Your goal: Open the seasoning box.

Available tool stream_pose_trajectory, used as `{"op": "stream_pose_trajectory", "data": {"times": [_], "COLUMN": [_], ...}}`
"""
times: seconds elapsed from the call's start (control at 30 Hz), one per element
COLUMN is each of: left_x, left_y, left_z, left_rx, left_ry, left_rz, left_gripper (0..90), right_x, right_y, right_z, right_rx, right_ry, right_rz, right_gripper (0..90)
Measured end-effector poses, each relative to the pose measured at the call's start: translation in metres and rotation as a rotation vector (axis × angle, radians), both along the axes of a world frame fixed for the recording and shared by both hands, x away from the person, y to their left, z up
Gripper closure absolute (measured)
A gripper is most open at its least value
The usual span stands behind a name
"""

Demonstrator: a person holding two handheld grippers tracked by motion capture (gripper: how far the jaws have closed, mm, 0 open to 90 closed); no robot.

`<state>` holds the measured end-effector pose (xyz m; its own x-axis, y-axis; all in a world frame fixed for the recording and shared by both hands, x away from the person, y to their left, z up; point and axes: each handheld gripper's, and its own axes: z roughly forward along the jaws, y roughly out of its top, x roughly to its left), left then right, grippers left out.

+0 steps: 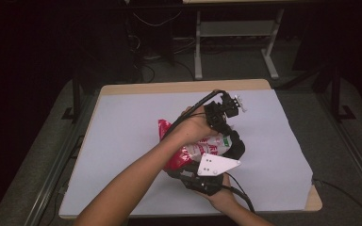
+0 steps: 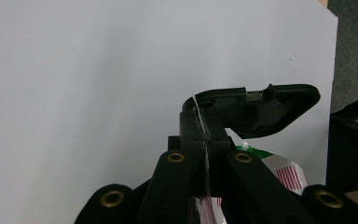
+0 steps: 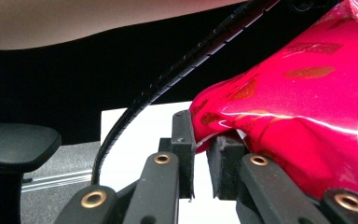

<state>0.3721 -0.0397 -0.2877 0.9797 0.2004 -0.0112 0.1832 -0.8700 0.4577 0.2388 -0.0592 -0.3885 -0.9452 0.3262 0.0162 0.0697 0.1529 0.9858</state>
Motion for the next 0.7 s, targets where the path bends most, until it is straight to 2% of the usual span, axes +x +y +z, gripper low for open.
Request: {"op": "stream_pose_trajectory", "data": {"times": [0.7], "left_x": [-0.0003], "left_y": [0.0002], "left_z": [-0.0040], "left_rx": [0.011], "left_ry": [0.005], "left_rz": [-0.003], "left_gripper": [90.0], "right_x": [0.0001], "right_y": [0.0007], "right_z": [-0.0008], "right_rx": [-0.006], "right_ry": [0.003], "right_rz": [0.002], "right_gripper": [81.4]}}
